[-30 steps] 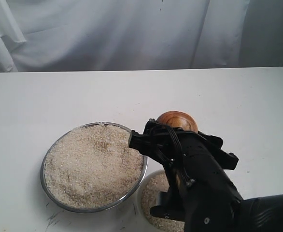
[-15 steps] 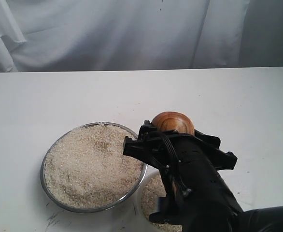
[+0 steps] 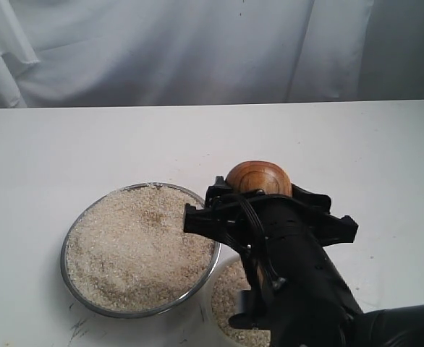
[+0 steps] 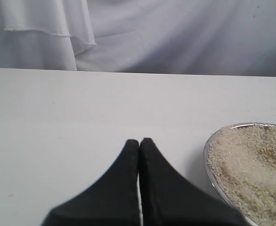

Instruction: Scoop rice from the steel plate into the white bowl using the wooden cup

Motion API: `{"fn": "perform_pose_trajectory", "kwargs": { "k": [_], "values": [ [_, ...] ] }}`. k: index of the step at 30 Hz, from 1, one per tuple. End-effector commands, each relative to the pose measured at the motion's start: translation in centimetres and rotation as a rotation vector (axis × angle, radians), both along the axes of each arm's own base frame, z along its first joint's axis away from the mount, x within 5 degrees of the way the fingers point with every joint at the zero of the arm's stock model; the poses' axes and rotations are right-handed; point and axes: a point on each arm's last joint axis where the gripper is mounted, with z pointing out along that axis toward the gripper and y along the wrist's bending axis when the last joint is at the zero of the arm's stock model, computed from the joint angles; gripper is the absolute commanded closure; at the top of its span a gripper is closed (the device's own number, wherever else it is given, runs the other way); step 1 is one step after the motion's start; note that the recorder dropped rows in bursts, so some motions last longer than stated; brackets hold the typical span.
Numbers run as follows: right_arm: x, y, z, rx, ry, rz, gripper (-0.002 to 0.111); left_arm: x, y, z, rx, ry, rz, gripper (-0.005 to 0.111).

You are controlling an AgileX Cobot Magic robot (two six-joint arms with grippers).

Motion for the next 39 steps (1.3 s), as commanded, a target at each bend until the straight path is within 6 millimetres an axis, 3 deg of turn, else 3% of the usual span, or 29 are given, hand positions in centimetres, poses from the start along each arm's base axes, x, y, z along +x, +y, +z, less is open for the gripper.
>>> {"fn": "perform_pose_trajectory", "kwargs": {
  "k": [1,5,9,15,19,27,33,39],
  "values": [
    [0.1,0.1,0.4,-0.030,-0.039,0.006,0.108,0.0,0.0,-0.1,-0.004,-0.007,-0.001,0.107],
    [0.2,0.5,1.0,-0.005,-0.045,0.005,0.108,0.0,0.0,-0.1,-0.004,-0.007,-0.001,0.107],
    [0.8,1.2,1.6,0.238,0.035,-0.053,0.108,0.0,0.0,-0.1,-0.004,-0.007,-0.001,0.107],
    [5.2,0.5,1.5,0.462,0.309,-0.177,0.108,0.0,0.0,-0.1,-0.004,-0.007,-0.001,0.107],
    [8.0,0.3,1.5,0.524,0.370,-0.214,0.108,0.0,0.0,-0.1,-0.004,-0.007,-0.001,0.107],
    [12.3,2.4,1.7,0.844,0.561,-0.419,0.108,0.0,0.0,-0.1,-0.004,-0.007,-0.001,0.107],
    [13.2,1.6,3.4,1.267,0.759,-0.606,0.108,0.0,0.0,-0.1,-0.004,-0.007,-0.001,0.107],
    [13.5,1.9,3.7,1.471,0.906,-0.631,0.108,0.0,0.0,-0.1,-0.004,-0.007,-0.001,0.107]
  ]
}}
